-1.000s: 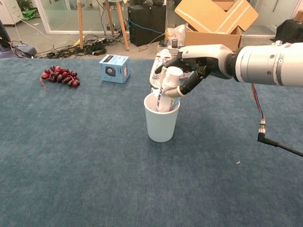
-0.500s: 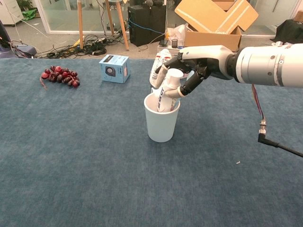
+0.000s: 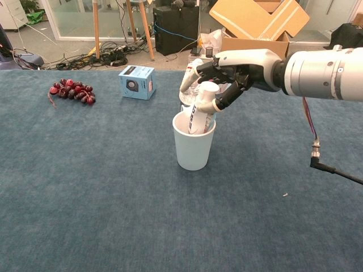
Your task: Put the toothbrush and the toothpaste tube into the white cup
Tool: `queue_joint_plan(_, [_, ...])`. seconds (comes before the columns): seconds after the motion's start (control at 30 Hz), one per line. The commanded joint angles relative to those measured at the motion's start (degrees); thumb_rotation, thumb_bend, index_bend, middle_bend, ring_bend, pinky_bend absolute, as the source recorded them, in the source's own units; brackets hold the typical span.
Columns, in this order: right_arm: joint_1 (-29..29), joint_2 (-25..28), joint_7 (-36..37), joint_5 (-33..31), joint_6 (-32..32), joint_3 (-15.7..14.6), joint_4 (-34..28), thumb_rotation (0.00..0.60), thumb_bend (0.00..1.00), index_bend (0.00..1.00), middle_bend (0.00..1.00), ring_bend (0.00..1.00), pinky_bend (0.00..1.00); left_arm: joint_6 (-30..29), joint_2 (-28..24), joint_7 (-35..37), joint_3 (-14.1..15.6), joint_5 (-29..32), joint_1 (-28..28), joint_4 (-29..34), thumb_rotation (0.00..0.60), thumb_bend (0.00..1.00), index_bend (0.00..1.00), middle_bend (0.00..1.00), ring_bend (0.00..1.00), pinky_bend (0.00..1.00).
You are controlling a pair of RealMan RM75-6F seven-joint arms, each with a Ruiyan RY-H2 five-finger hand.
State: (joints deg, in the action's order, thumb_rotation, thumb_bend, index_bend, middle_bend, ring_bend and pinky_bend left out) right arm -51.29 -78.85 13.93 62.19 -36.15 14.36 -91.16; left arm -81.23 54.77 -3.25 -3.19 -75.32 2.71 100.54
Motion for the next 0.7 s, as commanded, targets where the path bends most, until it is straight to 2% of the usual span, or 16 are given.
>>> queue_joint_plan(0.03, [0.10,0.22,0.13,0.13,-0.08,0.06,-0.21,0.600,0.21,0.26,0.09,0.00,0.04,0.04,0.01,-0.05,0.00,0.03,0.02,0.03,0.600,0.00,0.09,0.17,0.07,0.21])
queue_joint_plan(0.7, [0.71,3.42,2.30,0.80,0.44,0.95,-2.90,0.600,0.21,0.13,0.08,0.00,0.04,0.50,0.29,-0.57,0.12,0.25,0.23,-0.13,0.600,0.00,0.09,0.17,0.07,0.21])
